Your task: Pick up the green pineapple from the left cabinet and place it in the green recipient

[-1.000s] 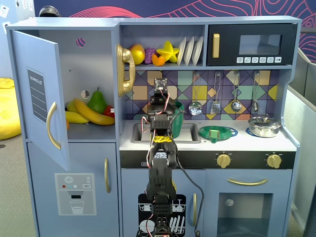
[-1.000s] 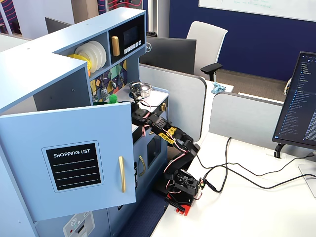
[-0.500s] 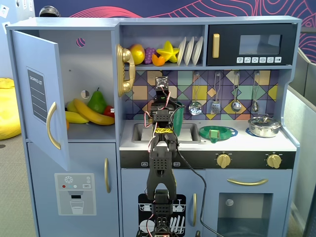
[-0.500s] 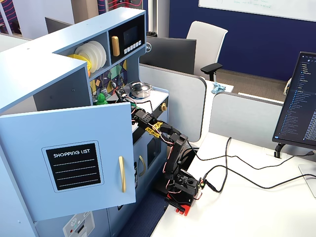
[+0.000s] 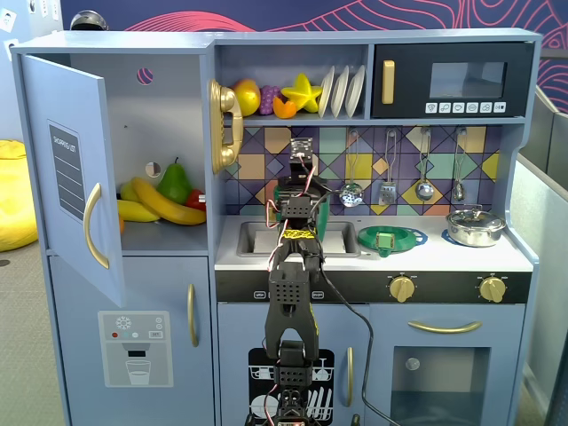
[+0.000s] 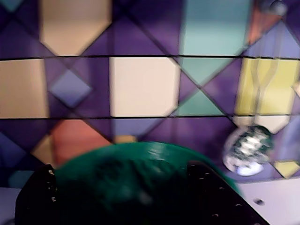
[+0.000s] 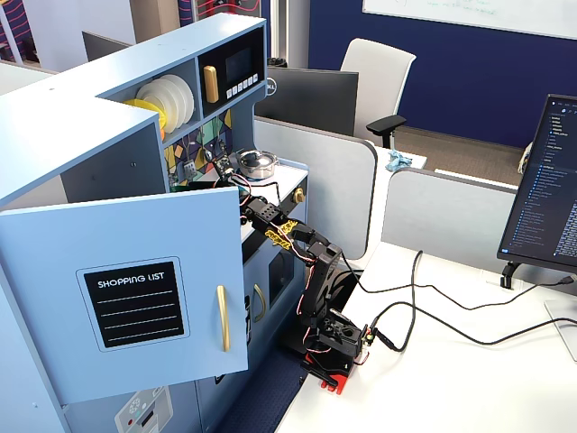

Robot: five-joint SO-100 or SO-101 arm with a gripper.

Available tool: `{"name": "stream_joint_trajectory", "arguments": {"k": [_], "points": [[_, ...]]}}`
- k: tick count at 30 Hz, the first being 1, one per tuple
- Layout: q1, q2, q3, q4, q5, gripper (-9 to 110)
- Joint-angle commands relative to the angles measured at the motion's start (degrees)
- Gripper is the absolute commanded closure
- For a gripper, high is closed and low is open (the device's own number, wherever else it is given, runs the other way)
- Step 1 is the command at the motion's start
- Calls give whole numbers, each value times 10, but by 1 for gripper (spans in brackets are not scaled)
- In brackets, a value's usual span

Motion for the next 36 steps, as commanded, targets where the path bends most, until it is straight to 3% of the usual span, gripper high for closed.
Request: {"name": "stream_joint_trajectory", "arguments": {"k": [1, 7, 18, 26, 36], "points": [[-2, 33, -44, 11, 5, 73], [-28, 218, 116, 49, -24, 73], [6, 539, 469, 297, 9, 75], [1, 699, 798, 398, 21, 80], [-31, 771, 891, 542, 107, 89]]}}
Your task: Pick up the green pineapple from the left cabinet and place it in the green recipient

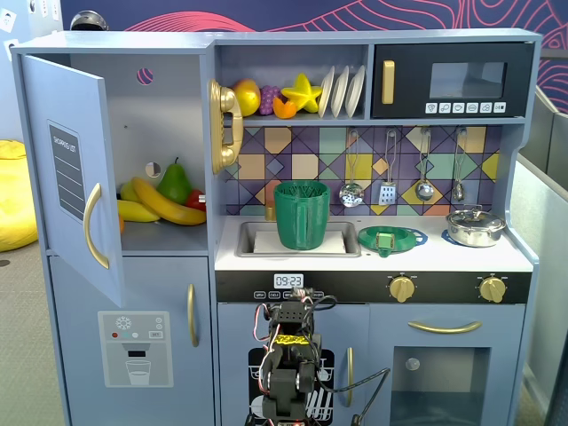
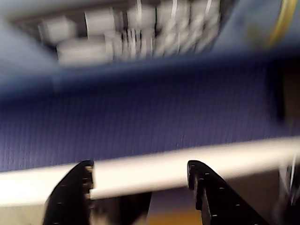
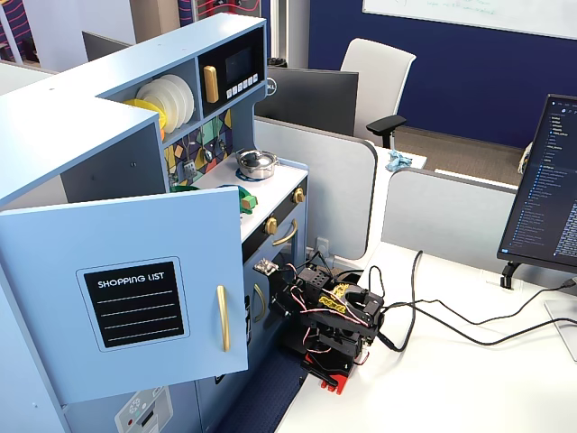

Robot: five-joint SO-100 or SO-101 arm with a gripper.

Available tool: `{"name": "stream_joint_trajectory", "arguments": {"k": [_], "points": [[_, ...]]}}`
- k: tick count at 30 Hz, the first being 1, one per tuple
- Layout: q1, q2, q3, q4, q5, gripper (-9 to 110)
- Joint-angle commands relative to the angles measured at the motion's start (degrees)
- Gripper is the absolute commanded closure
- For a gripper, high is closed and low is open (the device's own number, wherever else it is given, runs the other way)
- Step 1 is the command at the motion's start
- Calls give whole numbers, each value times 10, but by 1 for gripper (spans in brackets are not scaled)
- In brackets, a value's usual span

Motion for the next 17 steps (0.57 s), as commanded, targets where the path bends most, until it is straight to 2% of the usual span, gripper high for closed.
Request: {"name": "stream_joint_trajectory", "arguments": {"k": [1, 17], "points": [[-18, 23, 1, 54, 25, 88], [-22, 50, 2, 223, 60, 87]]}}
